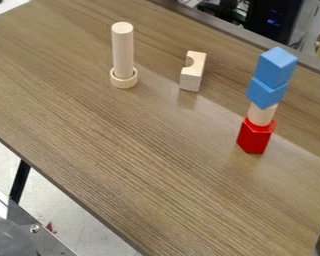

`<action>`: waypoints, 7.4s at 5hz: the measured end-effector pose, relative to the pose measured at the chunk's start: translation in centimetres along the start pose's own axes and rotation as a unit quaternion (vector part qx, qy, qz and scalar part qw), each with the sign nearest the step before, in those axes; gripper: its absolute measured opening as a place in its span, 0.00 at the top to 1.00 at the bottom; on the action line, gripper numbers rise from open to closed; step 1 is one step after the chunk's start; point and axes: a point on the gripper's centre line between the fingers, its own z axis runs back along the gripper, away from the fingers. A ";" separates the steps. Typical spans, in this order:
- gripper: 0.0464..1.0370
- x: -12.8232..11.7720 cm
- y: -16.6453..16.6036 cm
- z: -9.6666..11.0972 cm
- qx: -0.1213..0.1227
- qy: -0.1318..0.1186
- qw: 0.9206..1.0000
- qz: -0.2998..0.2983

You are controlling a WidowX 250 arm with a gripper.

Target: Remove the cylinder from hole and put it in the center of the table

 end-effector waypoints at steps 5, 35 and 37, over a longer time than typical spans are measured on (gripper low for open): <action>0.04 -3.3 3.8 -3.1 0.081 0.058 0.993 0.067; 0.04 -14.5 -1.6 -4.7 0.018 0.120 0.988 -0.091; 0.04 -12.5 0.5 -0.5 0.012 0.085 0.994 -0.067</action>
